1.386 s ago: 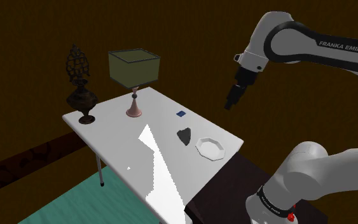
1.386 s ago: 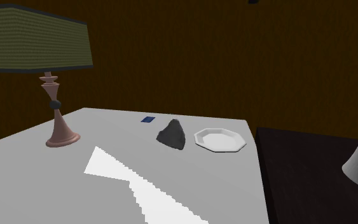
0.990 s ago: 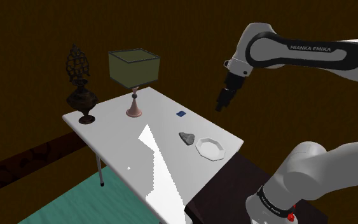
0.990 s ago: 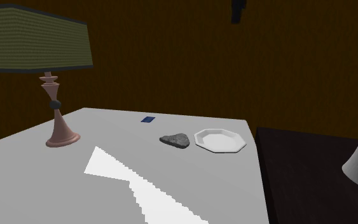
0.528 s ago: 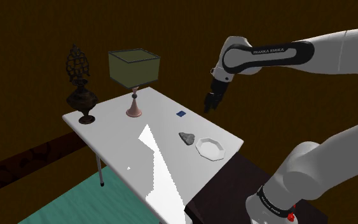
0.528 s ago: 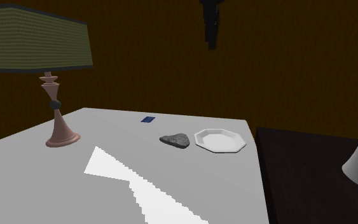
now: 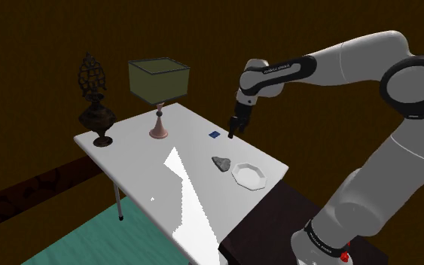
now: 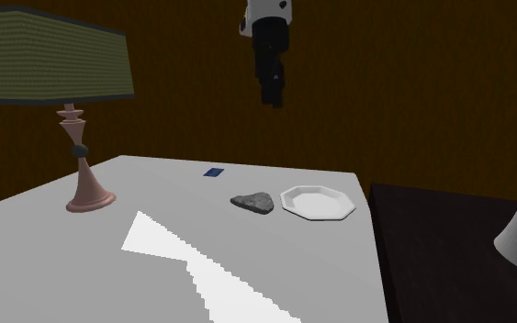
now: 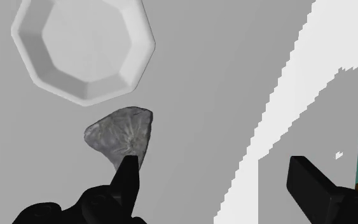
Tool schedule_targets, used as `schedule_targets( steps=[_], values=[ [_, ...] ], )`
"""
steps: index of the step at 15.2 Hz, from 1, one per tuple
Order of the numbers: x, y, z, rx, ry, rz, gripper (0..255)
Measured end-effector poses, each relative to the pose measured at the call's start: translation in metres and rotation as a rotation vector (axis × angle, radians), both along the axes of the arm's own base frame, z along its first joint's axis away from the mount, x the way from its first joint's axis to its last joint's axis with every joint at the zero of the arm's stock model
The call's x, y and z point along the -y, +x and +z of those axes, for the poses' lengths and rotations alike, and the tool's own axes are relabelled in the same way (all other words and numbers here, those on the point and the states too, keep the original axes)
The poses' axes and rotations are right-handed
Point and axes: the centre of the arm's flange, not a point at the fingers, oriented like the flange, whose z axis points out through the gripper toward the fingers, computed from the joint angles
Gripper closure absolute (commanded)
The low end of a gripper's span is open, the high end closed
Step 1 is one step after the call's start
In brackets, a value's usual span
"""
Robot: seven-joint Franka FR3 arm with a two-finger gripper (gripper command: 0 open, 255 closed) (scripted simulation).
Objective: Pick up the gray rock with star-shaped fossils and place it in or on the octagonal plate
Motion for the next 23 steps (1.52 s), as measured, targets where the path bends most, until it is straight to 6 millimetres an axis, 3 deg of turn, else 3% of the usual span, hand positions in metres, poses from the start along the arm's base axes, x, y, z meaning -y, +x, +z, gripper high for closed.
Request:
schedule_targets(
  steps=[15,17,23],
  values=[
    [0.060,0.128,-0.160,-0.107,0.037,-0.042,0],
    [0.064,0.136,-0.174,-0.115,0.039,-0.044,0],
    [0.057,0.130,-0.206,-0.117,0.040,-0.045,0]
  ],
)
